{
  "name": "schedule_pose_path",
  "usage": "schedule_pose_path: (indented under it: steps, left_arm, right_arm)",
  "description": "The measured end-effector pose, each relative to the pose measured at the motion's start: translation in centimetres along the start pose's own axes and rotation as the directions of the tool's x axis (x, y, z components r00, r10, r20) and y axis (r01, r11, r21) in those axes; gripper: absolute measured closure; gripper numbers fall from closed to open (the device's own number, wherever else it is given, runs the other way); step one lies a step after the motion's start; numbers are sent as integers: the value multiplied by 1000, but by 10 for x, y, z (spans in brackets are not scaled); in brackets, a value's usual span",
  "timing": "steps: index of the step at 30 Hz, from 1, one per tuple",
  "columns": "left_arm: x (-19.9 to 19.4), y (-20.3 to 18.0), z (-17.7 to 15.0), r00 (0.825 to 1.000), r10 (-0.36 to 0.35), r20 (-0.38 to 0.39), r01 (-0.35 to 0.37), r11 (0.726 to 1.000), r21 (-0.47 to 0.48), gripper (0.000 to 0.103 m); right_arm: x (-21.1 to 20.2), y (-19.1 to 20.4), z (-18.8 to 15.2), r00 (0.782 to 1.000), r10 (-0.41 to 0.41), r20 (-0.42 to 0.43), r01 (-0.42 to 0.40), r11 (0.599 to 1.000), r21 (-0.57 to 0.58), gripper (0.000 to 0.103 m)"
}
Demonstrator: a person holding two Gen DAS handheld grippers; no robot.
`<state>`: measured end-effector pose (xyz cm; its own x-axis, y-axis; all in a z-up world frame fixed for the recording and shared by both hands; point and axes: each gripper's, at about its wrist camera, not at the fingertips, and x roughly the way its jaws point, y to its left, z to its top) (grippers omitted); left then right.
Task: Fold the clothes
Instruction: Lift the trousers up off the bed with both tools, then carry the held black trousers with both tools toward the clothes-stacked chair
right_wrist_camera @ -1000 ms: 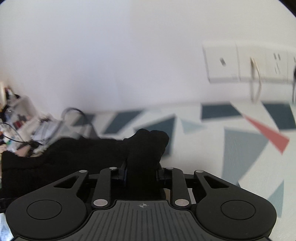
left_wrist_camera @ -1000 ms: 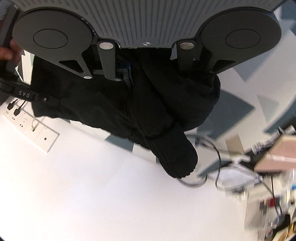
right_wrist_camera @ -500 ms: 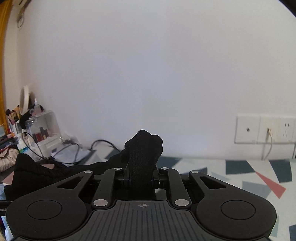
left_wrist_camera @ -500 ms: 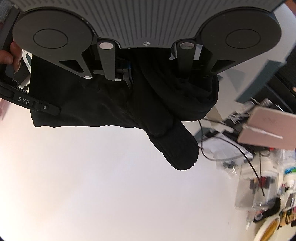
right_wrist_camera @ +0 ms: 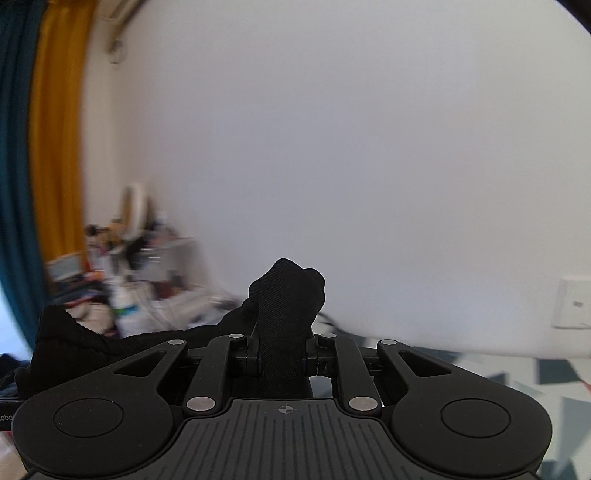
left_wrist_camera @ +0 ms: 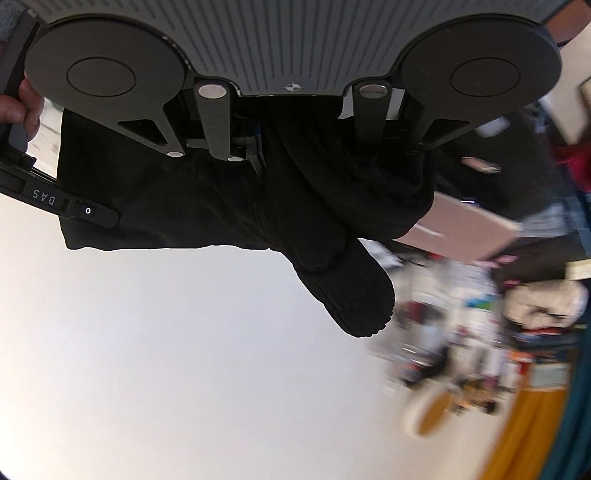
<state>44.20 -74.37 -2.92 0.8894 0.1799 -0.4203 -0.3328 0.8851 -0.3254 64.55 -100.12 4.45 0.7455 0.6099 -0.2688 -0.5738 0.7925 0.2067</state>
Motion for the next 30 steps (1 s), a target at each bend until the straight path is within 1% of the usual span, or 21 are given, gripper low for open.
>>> schedule_pose_path:
  steps: [3, 5, 7, 9, 11, 15, 18, 20, 22, 25, 30]
  left_arm:
    - [-39, 8, -7, 993, 114, 38, -112, 993, -45, 75]
    - [-64, 16, -10, 981, 186, 54, -182, 980, -82, 75]
    - [-91, 24, -12, 964, 257, 64, -248, 961, -124, 75]
    - [-120, 37, -15, 943, 323, 74, -308, 937, -166, 75]
    - [-150, 50, -17, 919, 385, 83, -362, 908, -210, 75]
    - [-212, 86, -17, 872, 479, 101, -435, 853, -290, 75]
    - [-255, 124, -20, 844, 525, 112, -469, 822, -322, 75]
    - [-283, 153, -20, 832, 543, 115, -482, 809, -335, 75]
    - [-311, 183, -19, 821, 558, 118, -494, 799, -342, 75]
    - [-353, 227, -17, 804, 583, 115, -520, 783, -341, 75]
    - [-401, 292, -12, 781, 618, 91, -556, 754, -349, 75]
  right_arm:
    - [4, 23, 7, 991, 132, -12, -133, 991, -29, 89]
    - [7, 41, 11, 976, 216, -27, -217, 975, -49, 89]
    - [8, 64, 12, 956, 288, -49, -290, 955, -63, 89]
    - [10, 92, 12, 929, 361, -81, -367, 927, -74, 89]
    - [12, 122, 12, 897, 428, -112, -438, 895, -85, 89]
    - [9, 193, 8, 828, 536, -164, -555, 824, -112, 89]
    - [-10, 251, 2, 785, 591, -187, -616, 776, -133, 89]
    - [-23, 295, -4, 762, 616, -202, -645, 751, -142, 89]
    - [-36, 341, -12, 745, 631, -217, -665, 731, -153, 89]
    - [-52, 414, -28, 728, 642, -239, -681, 717, -150, 89]
    - [-83, 520, -60, 691, 672, -266, -713, 695, -97, 89]
